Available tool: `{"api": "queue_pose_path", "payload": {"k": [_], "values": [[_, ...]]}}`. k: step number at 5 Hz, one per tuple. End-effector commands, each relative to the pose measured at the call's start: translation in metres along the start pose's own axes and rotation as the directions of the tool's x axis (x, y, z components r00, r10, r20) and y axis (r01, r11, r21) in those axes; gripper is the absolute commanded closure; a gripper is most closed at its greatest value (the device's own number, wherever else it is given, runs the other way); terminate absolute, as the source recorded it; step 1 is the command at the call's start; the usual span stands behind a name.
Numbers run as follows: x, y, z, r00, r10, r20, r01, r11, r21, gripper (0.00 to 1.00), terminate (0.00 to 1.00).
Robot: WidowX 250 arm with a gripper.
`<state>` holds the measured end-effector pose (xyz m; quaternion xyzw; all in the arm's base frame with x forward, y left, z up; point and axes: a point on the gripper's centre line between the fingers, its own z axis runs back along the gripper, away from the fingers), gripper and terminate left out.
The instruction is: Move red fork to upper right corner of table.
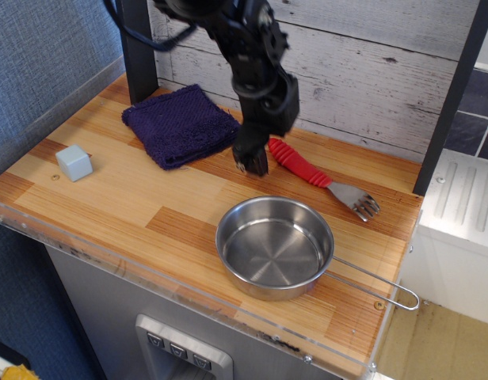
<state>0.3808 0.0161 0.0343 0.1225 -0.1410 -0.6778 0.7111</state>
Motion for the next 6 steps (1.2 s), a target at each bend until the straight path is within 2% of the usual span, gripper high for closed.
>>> {"api": "queue_pose_path", "payload": {"k": [1,3,6], "values": [[-0.009,0.010,0.070,0.997,0.069,0.032,-0.072,0.991,0.115,0.00,0.00],[-0.017,0.007,0.113,0.992,0.114,0.056,-0.121,0.983,0.138,0.00,0.00],[-0.017,0.007,0.113,0.992,0.114,0.056,-0.121,0.983,0.138,0.00,0.00]]}}
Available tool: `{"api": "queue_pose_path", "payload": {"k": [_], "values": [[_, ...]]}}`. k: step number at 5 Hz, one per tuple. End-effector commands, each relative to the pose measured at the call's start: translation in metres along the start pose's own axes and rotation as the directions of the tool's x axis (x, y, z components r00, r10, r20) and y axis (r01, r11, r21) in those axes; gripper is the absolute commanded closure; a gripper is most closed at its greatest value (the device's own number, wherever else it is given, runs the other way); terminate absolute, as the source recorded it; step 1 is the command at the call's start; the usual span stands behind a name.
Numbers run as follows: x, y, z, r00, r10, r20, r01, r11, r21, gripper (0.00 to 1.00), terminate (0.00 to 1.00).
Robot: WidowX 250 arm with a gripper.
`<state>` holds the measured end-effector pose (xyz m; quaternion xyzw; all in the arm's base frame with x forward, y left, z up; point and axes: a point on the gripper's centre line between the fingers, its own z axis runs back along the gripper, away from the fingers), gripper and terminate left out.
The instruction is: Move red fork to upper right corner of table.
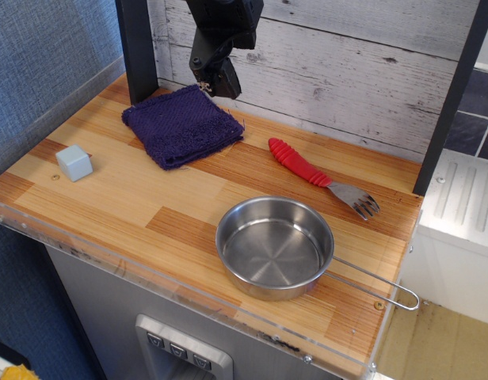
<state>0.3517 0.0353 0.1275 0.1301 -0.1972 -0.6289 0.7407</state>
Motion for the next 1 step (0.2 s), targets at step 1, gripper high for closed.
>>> {"api": "queue_pose_path", "payload": {"k": [1], "values": [[0.0006,0.0006,0.0154,1.000,-0.004,0.001,0.004,0.999,0.048,0.00,1.00]]}}
